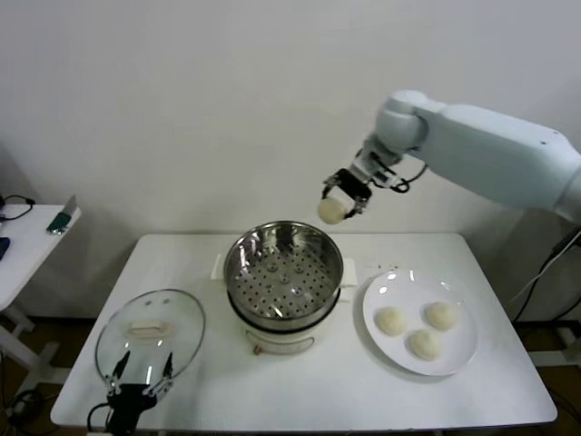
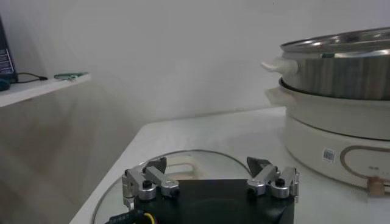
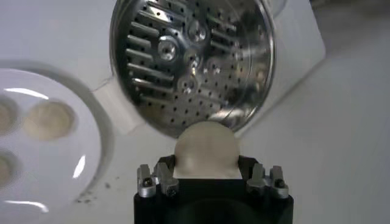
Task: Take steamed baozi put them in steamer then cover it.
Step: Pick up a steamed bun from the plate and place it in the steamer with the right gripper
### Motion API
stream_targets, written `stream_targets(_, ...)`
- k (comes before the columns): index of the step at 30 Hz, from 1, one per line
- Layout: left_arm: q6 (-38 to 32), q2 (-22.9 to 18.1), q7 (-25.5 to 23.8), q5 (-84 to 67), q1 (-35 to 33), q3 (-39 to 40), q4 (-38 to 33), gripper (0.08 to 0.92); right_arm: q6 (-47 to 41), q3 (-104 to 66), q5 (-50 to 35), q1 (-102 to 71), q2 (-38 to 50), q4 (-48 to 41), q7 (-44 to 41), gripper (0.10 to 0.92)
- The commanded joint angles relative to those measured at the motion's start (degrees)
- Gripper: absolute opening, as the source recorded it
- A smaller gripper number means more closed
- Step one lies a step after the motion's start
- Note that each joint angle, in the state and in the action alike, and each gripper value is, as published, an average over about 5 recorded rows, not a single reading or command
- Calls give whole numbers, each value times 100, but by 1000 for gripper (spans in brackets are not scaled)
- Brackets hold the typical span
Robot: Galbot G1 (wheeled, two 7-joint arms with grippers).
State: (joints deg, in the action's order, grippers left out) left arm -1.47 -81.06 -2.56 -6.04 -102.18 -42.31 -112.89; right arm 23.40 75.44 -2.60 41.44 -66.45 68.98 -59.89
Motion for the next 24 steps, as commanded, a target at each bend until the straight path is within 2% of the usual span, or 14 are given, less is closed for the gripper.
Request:
stream_targets(1, -28, 2, 3, 40, -25, 18, -15, 823, 1213, 97, 1589, -669, -1245, -548, 358, 679)
stream_targets(6, -60, 5, 10, 70, -37, 31, 22, 823, 1634, -222, 2319, -1405, -1481, -1516, 603, 679)
stream_targets(11, -73, 5, 16, 76, -49, 37, 32, 823, 1893, -524, 2733, -1733, -1627, -2108, 740, 679)
stream_targets(24, -94, -14, 46, 83, -60, 85, 47, 823, 2258, -579, 2706, -1844, -1907, -2684, 596, 682)
